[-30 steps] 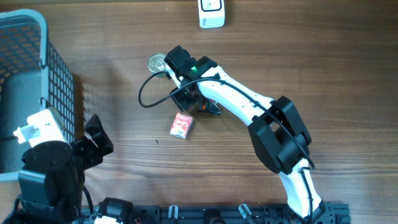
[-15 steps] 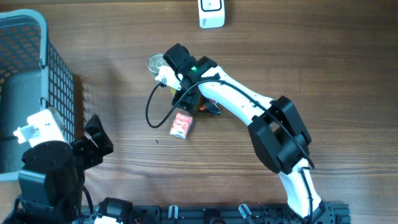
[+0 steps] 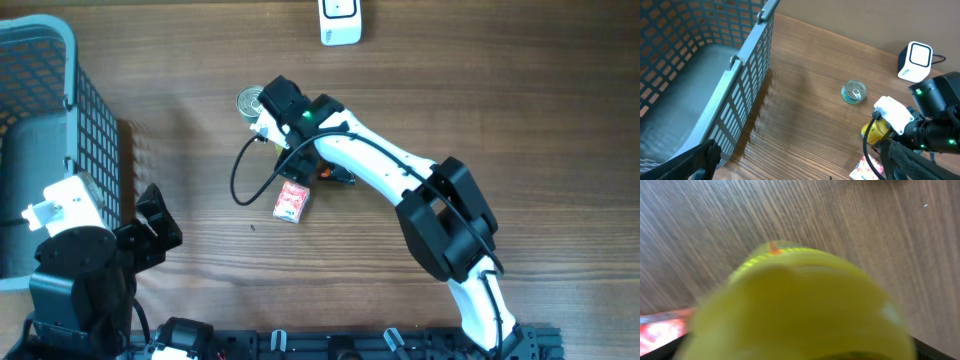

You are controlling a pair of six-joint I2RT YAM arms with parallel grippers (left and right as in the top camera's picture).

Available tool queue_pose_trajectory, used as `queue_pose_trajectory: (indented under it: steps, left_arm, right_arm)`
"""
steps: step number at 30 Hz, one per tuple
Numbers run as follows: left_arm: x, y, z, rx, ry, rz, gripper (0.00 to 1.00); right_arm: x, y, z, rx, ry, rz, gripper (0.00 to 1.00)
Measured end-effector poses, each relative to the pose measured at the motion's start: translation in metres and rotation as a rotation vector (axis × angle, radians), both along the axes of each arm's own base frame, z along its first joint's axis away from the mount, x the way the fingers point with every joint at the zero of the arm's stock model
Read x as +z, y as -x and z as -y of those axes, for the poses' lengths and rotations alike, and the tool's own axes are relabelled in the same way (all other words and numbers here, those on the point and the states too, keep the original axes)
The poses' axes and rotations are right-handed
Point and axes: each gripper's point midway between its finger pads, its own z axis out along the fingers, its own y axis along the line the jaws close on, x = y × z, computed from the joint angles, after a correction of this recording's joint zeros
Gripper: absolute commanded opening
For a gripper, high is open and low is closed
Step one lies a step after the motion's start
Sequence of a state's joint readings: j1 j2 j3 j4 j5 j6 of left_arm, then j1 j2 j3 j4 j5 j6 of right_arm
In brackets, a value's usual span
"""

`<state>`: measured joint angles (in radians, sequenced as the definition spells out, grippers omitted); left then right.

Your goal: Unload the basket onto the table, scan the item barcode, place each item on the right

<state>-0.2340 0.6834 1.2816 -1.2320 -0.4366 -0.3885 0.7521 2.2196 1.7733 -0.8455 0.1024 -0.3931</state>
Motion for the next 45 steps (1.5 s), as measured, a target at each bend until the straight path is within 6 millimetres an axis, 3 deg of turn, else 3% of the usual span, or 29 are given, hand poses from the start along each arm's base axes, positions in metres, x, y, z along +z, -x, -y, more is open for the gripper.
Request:
queue_pose_trajectory:
  steps: [3,8,13,17,24,28,32,38,42,45]
  left_arm:
    - [0.0,0.0,0.0,0.0,0.0,0.0,1.0]
    - [0.0,0.0,0.0,0.0,0.0,0.0,1.0]
    - [-0.001,0.001,0.0,0.0,-0.002,-0.007,1.0]
    - [-0.004,0.003,-0.001,0.0,-0.005,-0.023,1.0]
    - [-0.005,0.004,-0.001,0.0,-0.006,-0.026,1.0]
    - [-0.009,0.006,0.0,-0.006,-0.006,-0.045,1.0]
    - [-0.009,0.006,0.001,-0.013,-0.001,-0.046,1.0]
    - [-0.009,0.006,0.001,-0.013,-0.001,-0.047,1.0]
    - [-0.009,0.006,0.001,-0.013,-0.001,-0.048,1.0]
    - [-0.009,0.006,0.001,-0.013,-0.001,-0.048,1.0]
  right_arm:
    - [0.01,0.008,-0.009,-0.11,-0.048,-0.007,1.0]
    - [0.044,0.012,-0.018,-0.343,-0.179,-0.001,1.0]
    - [0.049,0.015,-0.021,-0.548,-0.266,-0.05,1.0]
    - [0.054,0.011,-0.036,-0.676,-0.38,-0.093,1.0]
    - [0.053,0.018,-0.041,-1.249,-0.541,-0.282,1.0]
    - [0.048,0.017,-0.022,-1.612,-0.558,-0.35,1.0]
    - [0.048,0.008,-0.014,-1.815,-0.609,-0.381,1.0]
    - [0.051,-0.006,-0.028,-1.866,-0.712,-0.426,1.0]
    - [0.021,-0.003,-0.031,-1.898,-0.652,-0.447,0.99]
    - [0.004,-0.001,-0.03,-1.912,-0.608,-0.452,0.91]
